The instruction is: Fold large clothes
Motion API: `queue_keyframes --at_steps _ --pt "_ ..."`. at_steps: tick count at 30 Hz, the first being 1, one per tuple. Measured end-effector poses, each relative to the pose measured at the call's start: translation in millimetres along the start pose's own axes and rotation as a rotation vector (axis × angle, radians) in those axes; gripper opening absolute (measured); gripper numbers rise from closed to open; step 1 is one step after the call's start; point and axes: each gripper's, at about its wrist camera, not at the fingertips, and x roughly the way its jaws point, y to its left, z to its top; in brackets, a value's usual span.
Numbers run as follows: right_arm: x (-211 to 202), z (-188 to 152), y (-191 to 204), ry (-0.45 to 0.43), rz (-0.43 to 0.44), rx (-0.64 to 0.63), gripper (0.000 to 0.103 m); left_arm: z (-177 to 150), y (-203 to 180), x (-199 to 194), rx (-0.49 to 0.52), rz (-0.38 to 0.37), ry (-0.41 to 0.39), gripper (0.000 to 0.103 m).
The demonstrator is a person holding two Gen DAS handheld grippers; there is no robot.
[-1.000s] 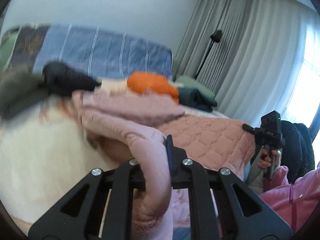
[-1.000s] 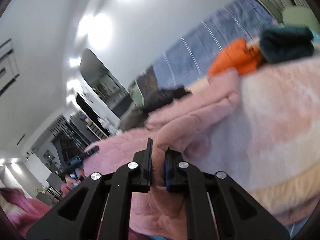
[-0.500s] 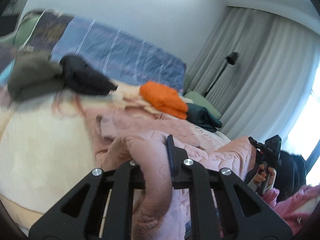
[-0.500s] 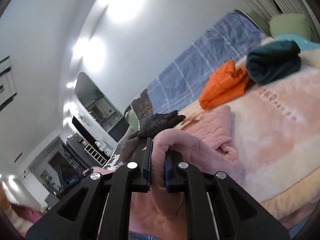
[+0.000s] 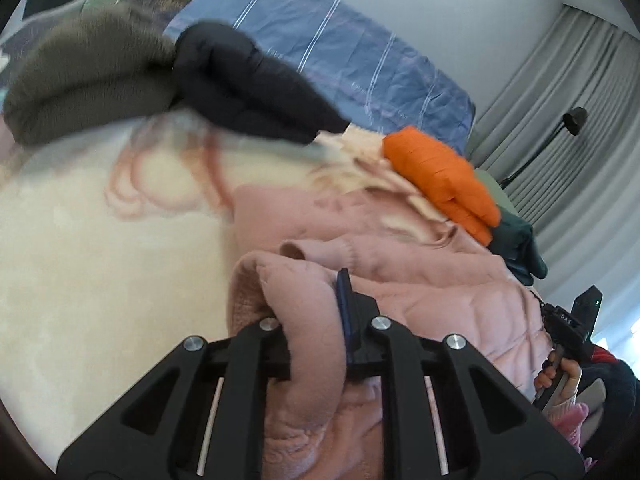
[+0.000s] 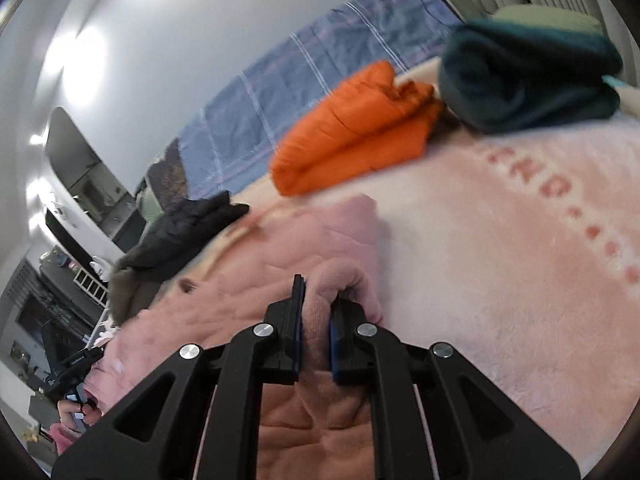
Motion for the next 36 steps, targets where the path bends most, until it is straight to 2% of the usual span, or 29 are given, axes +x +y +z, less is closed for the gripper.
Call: queue_keyframes --at_steps 4,7,8,9,10,11,12,14,19,23,25,26,29,31,33,36 --pt "-7 -3 -1 -0.014 0.033 -0.048 0.013 -4 22 -5 -0.084 -0.108 -0.007 0.016" --pt "-19 -1 0 -0.005 0.071 -0.046 0.026 -7 21 -16 -0.092 -0.135 -0.003 0.019" --pt "-28 0 0 -0.008 0.094 -0.026 0.038 -8 19 -21 -0.096 -0.150 -0.005 0.030" --pt "-36 0 0 -0.017 0.094 -0.012 0.058 -10 15 -32 -0.099 -0.174 -0.013 0.050" --pt "-49 -1 1 -0.043 0.071 -0.007 0.062 -11 11 -40 -0.094 -0.185 -0.025 0.062" --pt "-59 -2 3 -0.065 0.060 -0.020 0.062 -12 3 -51 -0.074 -0.170 -0.048 0.083" --pt "-70 -4 5 -0.080 0.055 -0.048 0.062 -15 -10 -66 -0.011 -0.134 -0.089 0.084" --pt "-89 -10 9 -0.091 0.030 -0.093 0.062 -20 -31 -88 0.108 -0.099 -0.119 0.085" --pt "-102 -39 10 -0.002 0.034 -0.154 0.063 -39 -40 -101 0.168 -0.047 -0.049 0.085" --pt "-95 -50 1 0.032 0.055 -0.113 0.063 -57 -21 -96 0.097 -0.042 0.014 0.085" --pt "-94 -52 0 0.037 0.076 -0.089 0.055 -63 -14 -96 0.052 -0.070 0.048 0.085" --pt "-94 -52 2 0.037 0.090 -0.092 0.046 -66 -14 -97 0.054 -0.069 0.053 0.084" --pt "-98 -50 9 0.025 0.093 -0.132 0.045 -71 -21 -107 0.098 -0.061 0.052 0.082" --pt "-100 -50 10 0.023 0.102 -0.133 0.045 -71 -25 -113 0.115 -0.052 0.029 0.072" --pt "-99 -50 9 0.022 0.111 -0.124 0.044 -69 -26 -117 0.110 -0.031 -0.001 0.045" --pt "-95 -46 5 0.025 0.153 -0.081 0.037 -60 -23 -113 0.078 -0.069 -0.022 0.020"
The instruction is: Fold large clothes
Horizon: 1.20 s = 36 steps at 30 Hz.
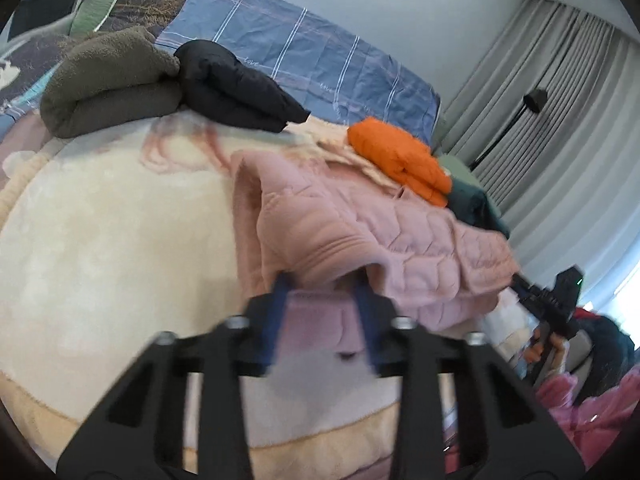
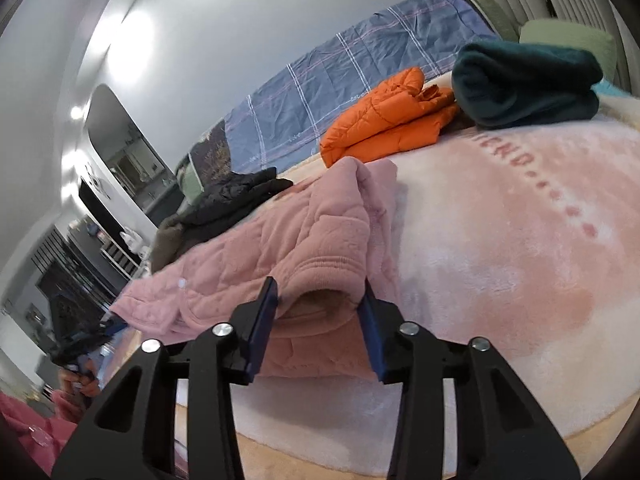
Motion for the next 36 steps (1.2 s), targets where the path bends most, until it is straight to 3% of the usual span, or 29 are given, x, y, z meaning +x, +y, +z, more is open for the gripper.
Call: queue_keyframes --at_steps 6,8,10,12,14,17,21,26,31,35,36 --pt "10 47 0 -0.058 0.156 0.067 0.036 56 -8 23 0.017 -0.051 -0.073 0.016" --pt "20 69 0 -0.079 0.145 0.069 0.036 84 -11 37 0.021 -0.034 -0.097 0.016" --pt "32 95 -3 -0.103 0.112 0.102 0.036 104 -11 47 0.031 0.008 -0.129 0.024" --pt "37 113 -6 -0.146 0.053 0.147 0.046 125 -7 57 0.007 0.065 -0.162 0.057" --pt "34 124 -3 -0.199 0.024 0.160 0.049 137 -4 60 -0.015 0.114 -0.197 0.058" --pt "31 127 6 -0.217 0.012 0.097 0.053 142 -3 57 -0.010 0.114 -0.220 0.067" --pt "44 118 14 -0.155 -0.052 0.007 0.053 131 -7 55 0.059 0.152 -0.221 0.069" --pt "81 107 26 -0.048 -0.107 -0.073 0.053 119 -16 82 0.132 0.170 -0.120 0.067" --pt "126 103 47 0.041 -0.065 -0.060 0.053 119 -28 118 0.127 0.124 -0.068 0.060" --pt "169 95 82 0.105 -0.043 -0.146 0.053 119 -48 150 0.162 0.147 -0.036 0.059" --pt "177 92 89 0.119 -0.058 -0.180 0.053 116 -55 162 0.200 0.184 -0.025 0.061"
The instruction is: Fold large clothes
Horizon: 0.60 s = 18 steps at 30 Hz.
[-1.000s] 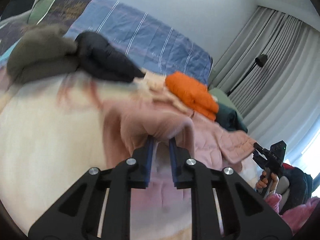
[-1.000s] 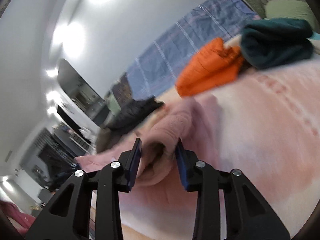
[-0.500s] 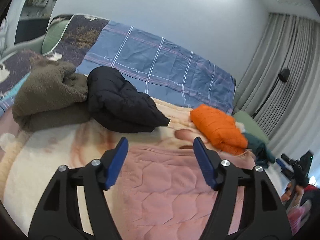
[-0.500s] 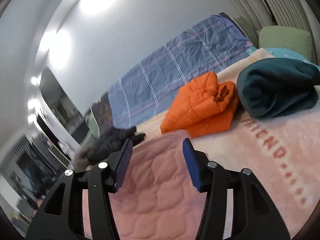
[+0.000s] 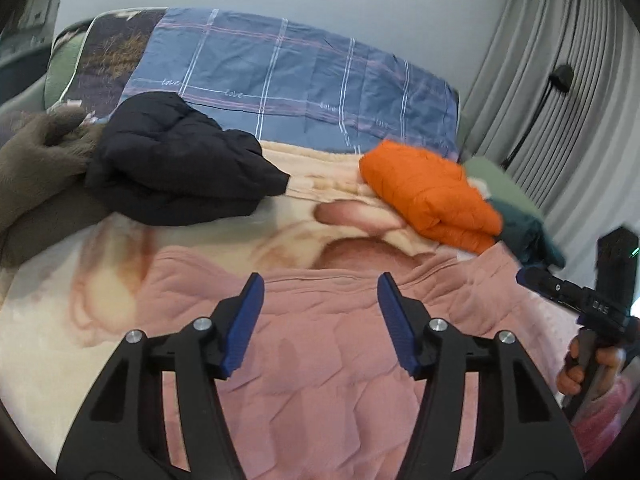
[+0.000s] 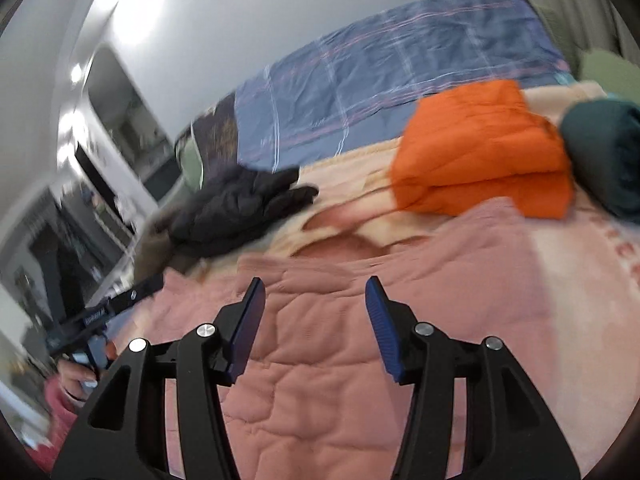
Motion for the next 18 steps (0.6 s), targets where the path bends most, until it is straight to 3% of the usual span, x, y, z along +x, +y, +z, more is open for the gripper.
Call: queue_keyframes --at_steps 2,3,4,5,6,7,8,9,13,18 --pt "16 -3 8 0.019 -0.073 -0.075 0.053 -5 -10 17 0.092 0.116 0.028 0.065" --pt "27 -6 0 0.020 -0.158 -0.095 0.051 -12 -11 32 0.154 0.237 0.051 0.066" --pt "34 -8 -14 0.024 -0.221 -0.075 0.046 -18 -6 44 0.184 0.311 0.072 0.067" --pt "45 -12 -47 0.036 -0.266 0.005 0.018 -23 4 55 0.180 0.340 0.101 0.067" --pt "50 -16 -75 0.056 -0.258 0.116 0.000 -27 24 61 0.094 0.279 0.131 0.067" --pt "50 -22 -106 0.058 -0.183 0.276 0.000 -27 41 59 0.006 0.225 0.127 0.067" --pt "48 -24 -120 0.052 -0.113 0.354 0.000 -26 47 55 -0.026 0.211 0.114 0.064" --pt "44 -23 -121 0.053 -0.104 0.357 0.000 -26 50 53 -0.034 0.210 0.107 0.063" --pt "45 -22 -86 0.045 -0.273 0.166 0.000 -29 48 51 -0.027 0.230 0.102 0.063" --pt "39 -20 -82 0.045 -0.289 0.168 0.000 -23 37 38 -0.034 0.220 0.077 0.058"
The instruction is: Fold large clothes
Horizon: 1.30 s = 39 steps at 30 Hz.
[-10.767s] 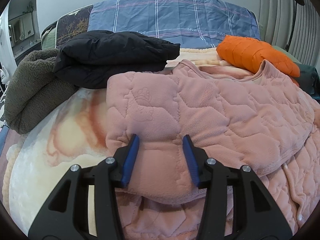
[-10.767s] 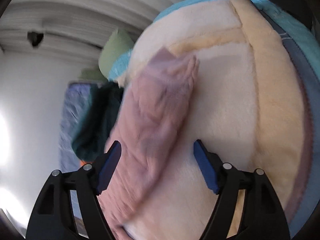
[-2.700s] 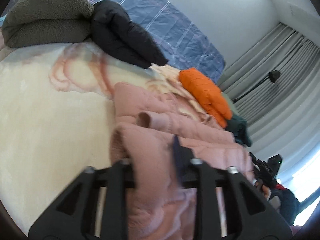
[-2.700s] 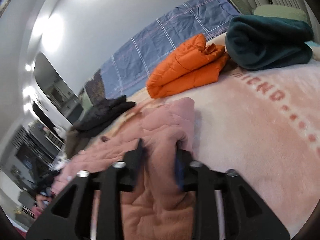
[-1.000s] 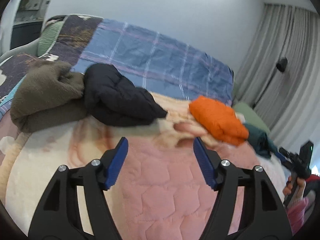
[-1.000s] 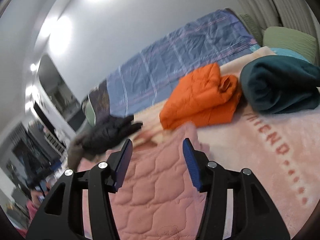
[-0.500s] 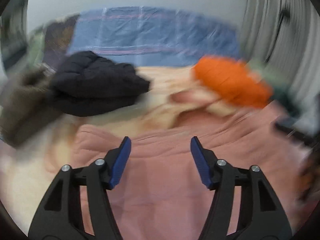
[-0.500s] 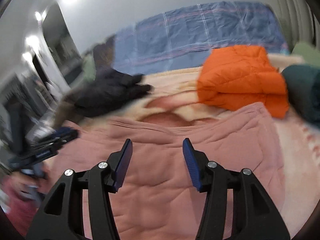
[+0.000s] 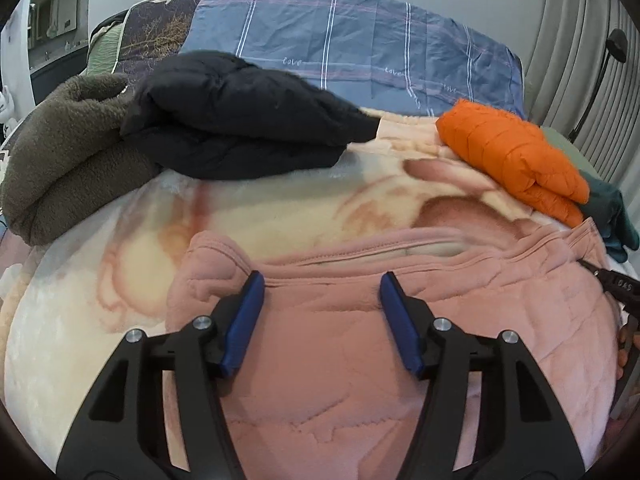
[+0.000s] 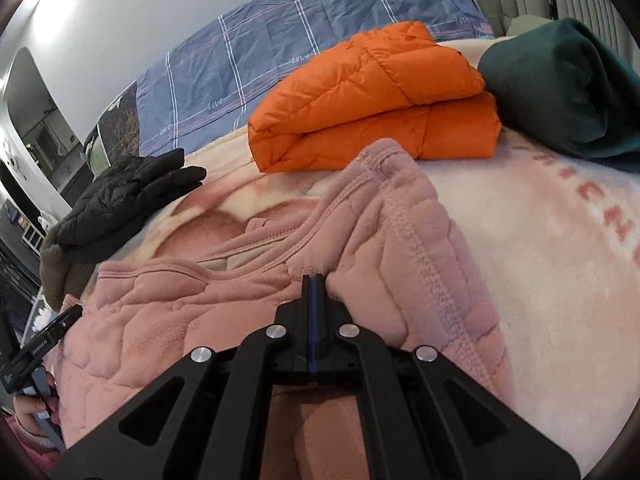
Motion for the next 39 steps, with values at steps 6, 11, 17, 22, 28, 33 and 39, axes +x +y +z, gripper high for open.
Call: queue_keyframes --at_steps 6,11,17,22,28,33,39 --pt "-35 8 92 -0.023 0.119 -0.236 0.006 24 -52 -40 0.067 -0.135 -0.055 0.034" --pt "3 6 144 0.062 0.176 -0.352 0.006 24 -90 -13 0.135 -0.114 0.002 0.032" --pt "68 -7 103 0.169 0.112 -0.227 0.000 2 -67 47 0.079 -0.064 0.122 0.041" --pt "65 -12 107 0.151 0.092 -0.257 0.000 -2 -76 45 0.123 -0.029 0.103 0.041" --pt "17 10 91 0.069 0.129 -0.187 0.013 1 -73 35 0.114 -0.038 0.082 0.042" --pt "-14 29 54 -0.058 -0.181 -0.221 0.045 0 -82 28 0.164 -0.007 0.055 0.055" --pt "24 14 10 0.025 -0.238 -0.166 0.046 -1 -80 32 0.148 -0.018 0.067 0.056"
